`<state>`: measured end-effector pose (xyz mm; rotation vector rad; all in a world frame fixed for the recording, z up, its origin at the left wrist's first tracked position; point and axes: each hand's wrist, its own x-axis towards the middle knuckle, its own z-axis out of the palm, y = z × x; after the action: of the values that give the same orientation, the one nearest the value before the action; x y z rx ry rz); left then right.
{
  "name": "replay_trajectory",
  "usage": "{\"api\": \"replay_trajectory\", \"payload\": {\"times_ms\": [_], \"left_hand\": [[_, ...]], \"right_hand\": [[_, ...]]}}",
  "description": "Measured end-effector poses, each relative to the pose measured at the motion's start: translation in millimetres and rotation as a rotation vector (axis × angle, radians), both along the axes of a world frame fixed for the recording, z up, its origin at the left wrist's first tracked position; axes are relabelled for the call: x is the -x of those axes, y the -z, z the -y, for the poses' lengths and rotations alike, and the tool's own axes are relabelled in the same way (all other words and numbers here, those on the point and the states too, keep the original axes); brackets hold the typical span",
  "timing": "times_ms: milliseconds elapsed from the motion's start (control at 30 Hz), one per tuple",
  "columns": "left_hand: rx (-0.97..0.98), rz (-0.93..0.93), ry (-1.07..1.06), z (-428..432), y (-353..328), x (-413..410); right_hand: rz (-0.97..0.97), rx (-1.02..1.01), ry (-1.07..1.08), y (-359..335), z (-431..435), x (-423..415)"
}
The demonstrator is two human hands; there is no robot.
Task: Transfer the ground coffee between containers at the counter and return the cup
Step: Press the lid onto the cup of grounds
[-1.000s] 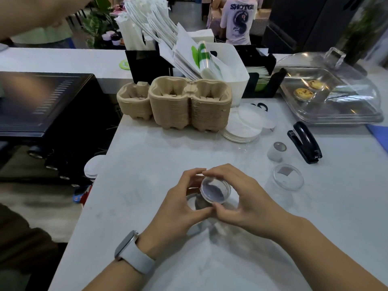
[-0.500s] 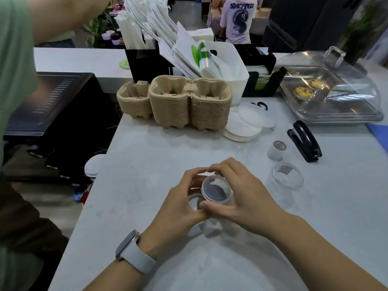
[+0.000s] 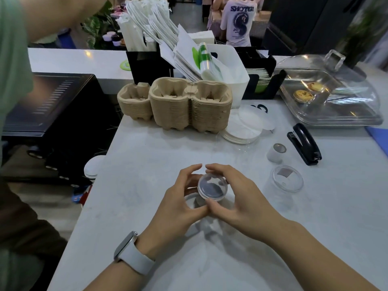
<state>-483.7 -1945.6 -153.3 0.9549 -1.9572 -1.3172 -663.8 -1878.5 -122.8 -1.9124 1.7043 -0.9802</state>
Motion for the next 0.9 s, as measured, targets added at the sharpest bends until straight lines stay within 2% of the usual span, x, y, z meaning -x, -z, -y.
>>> {"api": "replay_trajectory", "payload": {"times_ms": [400, 567, 767, 833, 900], "left_hand": [[0.064, 0.022, -0.061, 0.6, 0.4, -7.5], [0.057, 0.044, -0.133, -0.2, 5.4, -14.9], [0.079, 0.133, -0.217, 0.8, -2.0, -19.9], [0.187, 0.185, -0.207, -5.5, -12.3, -15.1], [0.38, 0.149, -0.237, -13.7, -27.2, -4.9]], "right_hand": [[0.048, 0.029, 0.086, 9.9, 6.0, -10.5], [0.079, -0.049, 0.06, 20.1, 2.5, -23.6], [0.161, 0.131, 0.201, 2.2, -27.1, -3.6], [0.138, 0.204, 0.263, -4.5, -42.7, 17.8], [0.089, 0.262, 0.326, -6.7, -57.4, 40.9]]}}
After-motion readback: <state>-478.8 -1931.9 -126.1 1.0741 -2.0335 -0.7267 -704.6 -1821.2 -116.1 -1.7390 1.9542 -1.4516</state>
